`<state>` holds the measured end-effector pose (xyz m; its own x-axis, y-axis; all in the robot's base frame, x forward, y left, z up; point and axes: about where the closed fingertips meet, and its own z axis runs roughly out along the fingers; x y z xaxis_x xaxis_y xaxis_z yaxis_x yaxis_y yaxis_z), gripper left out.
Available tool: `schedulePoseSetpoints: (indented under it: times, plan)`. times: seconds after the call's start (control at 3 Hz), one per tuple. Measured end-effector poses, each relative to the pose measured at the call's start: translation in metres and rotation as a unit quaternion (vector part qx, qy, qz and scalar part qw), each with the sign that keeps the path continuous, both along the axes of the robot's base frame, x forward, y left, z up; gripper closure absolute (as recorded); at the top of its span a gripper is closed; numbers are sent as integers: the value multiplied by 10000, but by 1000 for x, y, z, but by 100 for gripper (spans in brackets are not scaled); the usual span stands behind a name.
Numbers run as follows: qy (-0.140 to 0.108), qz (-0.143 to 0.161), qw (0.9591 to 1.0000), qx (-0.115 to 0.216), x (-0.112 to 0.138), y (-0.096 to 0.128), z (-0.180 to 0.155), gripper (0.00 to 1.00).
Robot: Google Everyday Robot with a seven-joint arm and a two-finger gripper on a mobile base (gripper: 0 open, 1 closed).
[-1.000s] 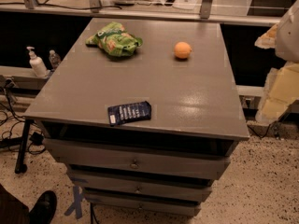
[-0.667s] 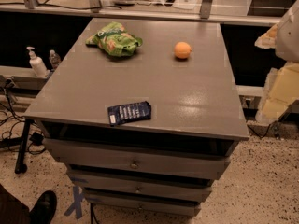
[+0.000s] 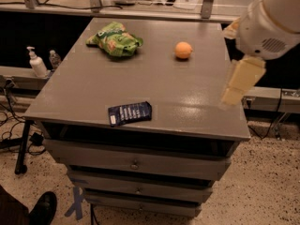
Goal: Pick green rice chip bag
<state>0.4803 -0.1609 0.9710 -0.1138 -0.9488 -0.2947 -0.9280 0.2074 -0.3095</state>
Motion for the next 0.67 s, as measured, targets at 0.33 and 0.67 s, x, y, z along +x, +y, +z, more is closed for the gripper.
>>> schedulePoseSetpoints:
  times: [0.33,0.67]
  plan:
    - [-306,223,9984,413,36,50,-5,0]
    - [-709,329,9930,884,65,98,-2,0]
